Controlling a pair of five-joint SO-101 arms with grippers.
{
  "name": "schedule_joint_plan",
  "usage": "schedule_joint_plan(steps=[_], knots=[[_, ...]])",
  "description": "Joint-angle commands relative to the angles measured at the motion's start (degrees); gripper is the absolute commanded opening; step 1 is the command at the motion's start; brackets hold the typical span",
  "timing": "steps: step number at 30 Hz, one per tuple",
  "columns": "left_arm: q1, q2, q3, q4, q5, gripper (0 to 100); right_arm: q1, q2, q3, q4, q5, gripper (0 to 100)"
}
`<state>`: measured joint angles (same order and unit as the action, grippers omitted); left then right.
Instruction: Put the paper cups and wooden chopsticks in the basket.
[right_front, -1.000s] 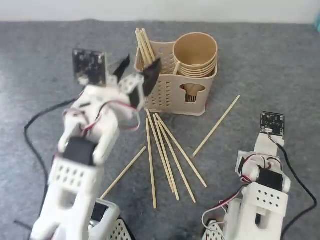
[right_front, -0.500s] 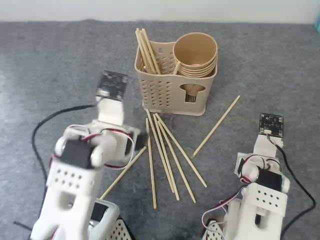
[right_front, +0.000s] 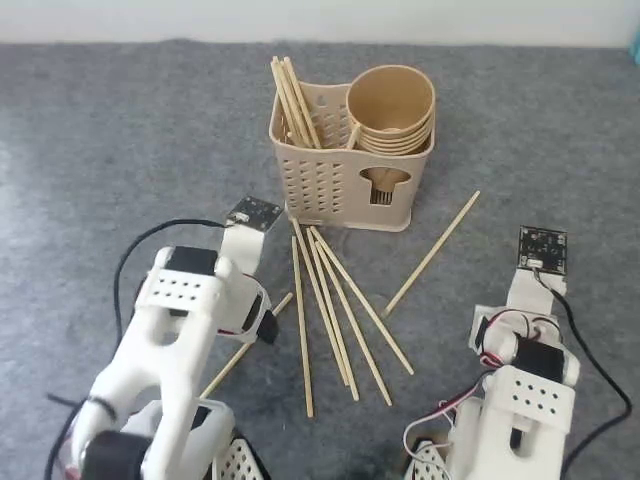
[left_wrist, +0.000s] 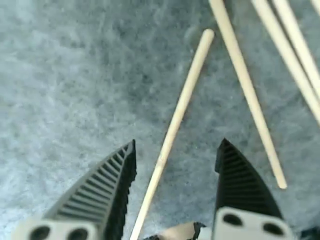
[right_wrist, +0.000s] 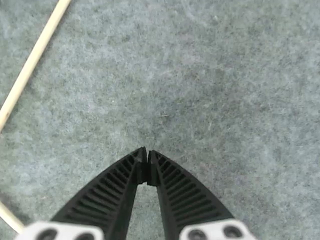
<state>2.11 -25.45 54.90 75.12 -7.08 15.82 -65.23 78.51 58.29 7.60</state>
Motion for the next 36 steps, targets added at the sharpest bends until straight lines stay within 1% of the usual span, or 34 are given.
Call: schedule_joint_plan(steps=[1, 4, 10, 11, 13, 15, 17, 20, 23, 32, 36], knots=[[-0.4, 4.4, 0.0, -3.4, -0.8, 24, 0.3, -1.2, -0.4, -0.9, 0.6, 0.8], [-0.4, 10.2, -0.4, -5.1, -1.6, 24, 0.4, -1.2, -0.4, -0.9, 0.6, 0.8], [-0.3, 21.5, -0.5, -12.1, -2.8, 24, 0.5, -1.2, -0.4, -0.9, 0.6, 0.8], [0.3, 22.9, -0.6, -12.3, -2.8, 24, 0.5, -1.2, -0.4, -0.9, 0.6, 0.8], [1.5, 23.8, -1.4, -11.8, -2.8, 19, 0.4, -1.2, -0.4, -0.9, 0.6, 0.8], [2.9, 23.8, -2.5, -9.7, -2.9, 11, 0.3, -1.2, -0.4, -0.9, 0.6, 0.8], [5.4, 23.8, -3.6, -7.9, -4.8, 0, 0.3, -1.2, -0.4, -0.9, 0.6, 0.8], [8.7, 23.8, -4.4, -4.0, -6.8, 2, 0.4, -1.2, -0.5, -0.9, 0.6, 0.8], [10.2, 23.8, -6.5, -0.7, -5.3, 1, 0.5, -1.2, -0.6, -0.9, 0.6, 0.8], [10.1, 23.8, -17.8, 15.2, -4.9, 1, 0.3, -1.2, -0.6, -0.9, 0.6, 0.8], [9.9, 23.7, -24.2, 20.5, -4.9, 1, 0.3, -1.2, -0.6, -0.9, 0.6, 0.8]])
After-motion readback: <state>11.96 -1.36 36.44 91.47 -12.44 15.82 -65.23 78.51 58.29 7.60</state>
